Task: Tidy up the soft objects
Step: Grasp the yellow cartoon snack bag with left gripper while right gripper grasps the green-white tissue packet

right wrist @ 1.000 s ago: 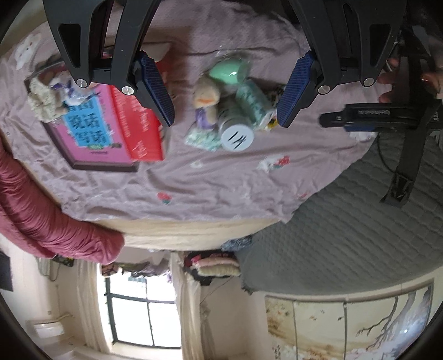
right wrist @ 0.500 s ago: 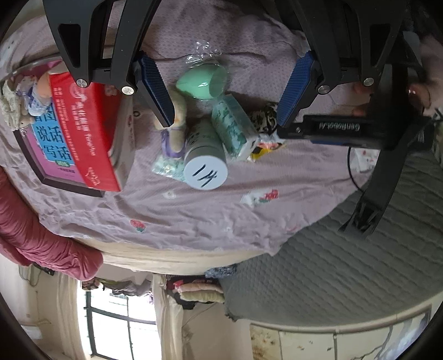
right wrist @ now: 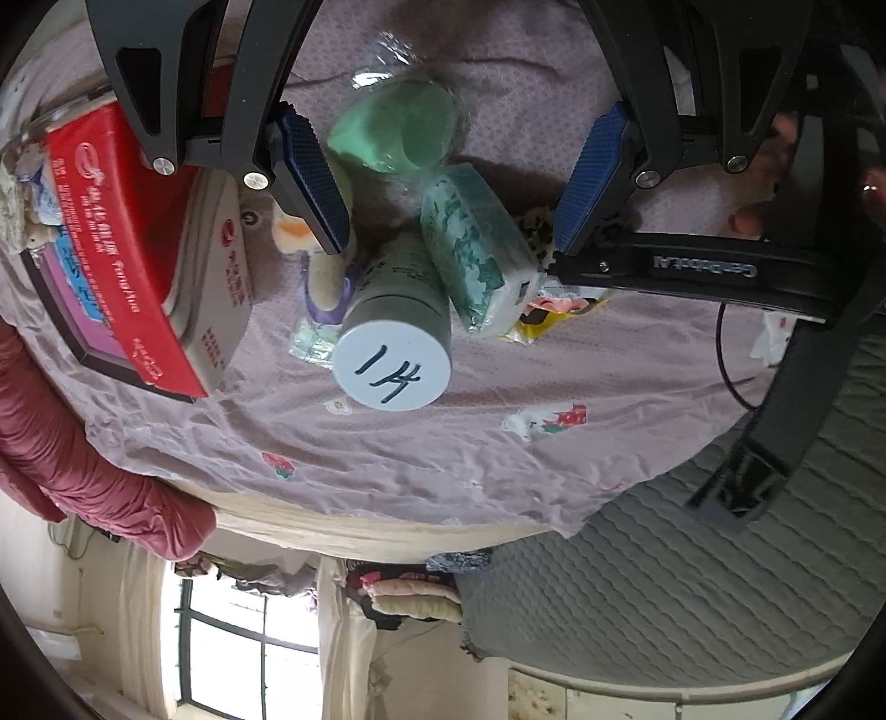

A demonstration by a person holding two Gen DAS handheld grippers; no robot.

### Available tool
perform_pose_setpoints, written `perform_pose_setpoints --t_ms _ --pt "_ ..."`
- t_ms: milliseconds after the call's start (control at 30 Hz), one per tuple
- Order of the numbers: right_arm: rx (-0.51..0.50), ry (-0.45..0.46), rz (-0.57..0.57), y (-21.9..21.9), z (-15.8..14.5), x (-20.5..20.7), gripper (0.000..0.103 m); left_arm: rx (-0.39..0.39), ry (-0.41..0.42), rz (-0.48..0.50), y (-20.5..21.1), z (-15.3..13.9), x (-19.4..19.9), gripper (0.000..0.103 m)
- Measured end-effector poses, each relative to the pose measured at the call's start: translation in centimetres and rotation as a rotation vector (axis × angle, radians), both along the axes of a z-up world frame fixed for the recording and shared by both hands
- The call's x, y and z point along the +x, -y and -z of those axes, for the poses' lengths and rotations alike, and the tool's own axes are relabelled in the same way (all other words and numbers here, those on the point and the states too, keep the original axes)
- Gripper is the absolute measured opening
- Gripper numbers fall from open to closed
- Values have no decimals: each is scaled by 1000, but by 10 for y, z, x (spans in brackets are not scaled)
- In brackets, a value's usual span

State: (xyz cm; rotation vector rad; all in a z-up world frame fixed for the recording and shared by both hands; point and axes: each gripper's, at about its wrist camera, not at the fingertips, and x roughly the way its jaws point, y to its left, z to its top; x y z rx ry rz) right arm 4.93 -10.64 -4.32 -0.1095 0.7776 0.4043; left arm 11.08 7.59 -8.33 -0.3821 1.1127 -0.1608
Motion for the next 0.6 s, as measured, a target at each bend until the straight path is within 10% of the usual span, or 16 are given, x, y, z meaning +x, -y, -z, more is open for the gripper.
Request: perform_pose_setpoints --t_ms 200,500,600 --pt "-15 3 6 -11 7 9 75 -35 -1 6 -4 5 3 76" --pt "-18 -27 13 -12 16 19 26 -24 -4 34 1 10 10 80" --pt "10 -39 -5 -10 15 19 24 -21 -3 42 3 11 16 81"
